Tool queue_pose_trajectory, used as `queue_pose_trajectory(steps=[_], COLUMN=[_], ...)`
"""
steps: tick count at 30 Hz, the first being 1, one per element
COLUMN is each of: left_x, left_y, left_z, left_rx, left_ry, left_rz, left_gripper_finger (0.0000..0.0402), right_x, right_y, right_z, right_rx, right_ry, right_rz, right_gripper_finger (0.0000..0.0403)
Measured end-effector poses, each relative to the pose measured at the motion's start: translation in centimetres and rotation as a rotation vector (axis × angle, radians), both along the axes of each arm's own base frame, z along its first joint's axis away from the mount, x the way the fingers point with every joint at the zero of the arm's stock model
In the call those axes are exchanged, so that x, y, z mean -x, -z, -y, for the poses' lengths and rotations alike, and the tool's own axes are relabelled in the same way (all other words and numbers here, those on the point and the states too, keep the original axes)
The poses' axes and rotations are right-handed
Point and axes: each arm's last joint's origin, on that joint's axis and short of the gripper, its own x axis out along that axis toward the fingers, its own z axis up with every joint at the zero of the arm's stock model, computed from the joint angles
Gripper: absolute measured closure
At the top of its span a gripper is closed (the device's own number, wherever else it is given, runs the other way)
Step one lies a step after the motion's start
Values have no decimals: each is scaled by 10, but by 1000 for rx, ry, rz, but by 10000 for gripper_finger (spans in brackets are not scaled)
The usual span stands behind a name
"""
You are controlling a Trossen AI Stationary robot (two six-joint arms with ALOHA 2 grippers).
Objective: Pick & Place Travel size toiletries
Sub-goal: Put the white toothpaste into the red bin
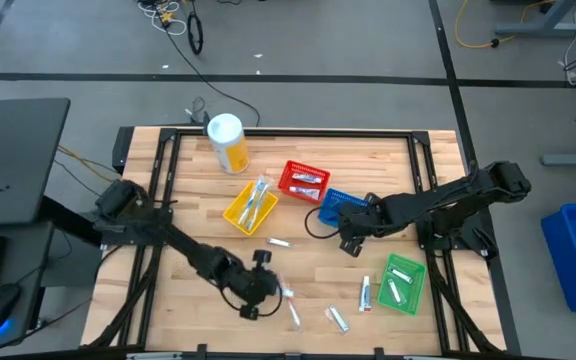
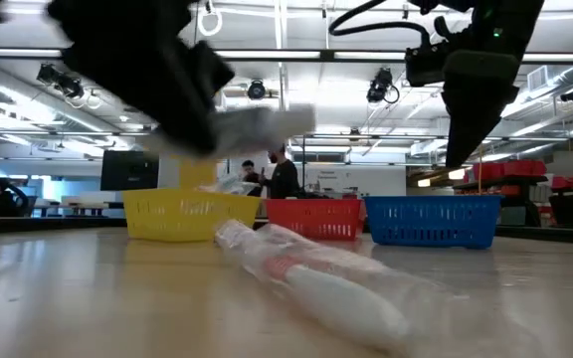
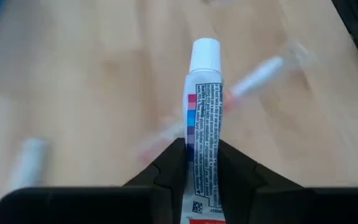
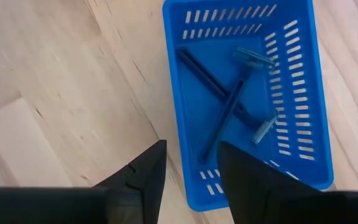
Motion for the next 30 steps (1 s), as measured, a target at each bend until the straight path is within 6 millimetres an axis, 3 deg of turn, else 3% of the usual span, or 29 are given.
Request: queue_pose_trajectory(steps=[6,12,17,23,30], left_x=[-19,-36,-43,-47,-44], left_y=[-32,-31,-33,-42,-44], left_z=[-60,-133,-186,-231,-262], left_rx=[-82,-127,-212,-235,-205], left_ry=[-121,-272,-257,-229,-235], left_rz=[89,70,84,192,244], left_gripper_finger=[323,323,323,323,323], right_x=[0,-1,-6,-17,-30], right_y=[0,0,-2,-6,-13], right_z=[0,0,-1,-4,-7], right_rx=[1,4,9,17,37], right_ry=[-4,-20,-71,-147,-230], right_rz=[-1,7,48,153,286], right_gripper_finger=[253,252,253,247,242])
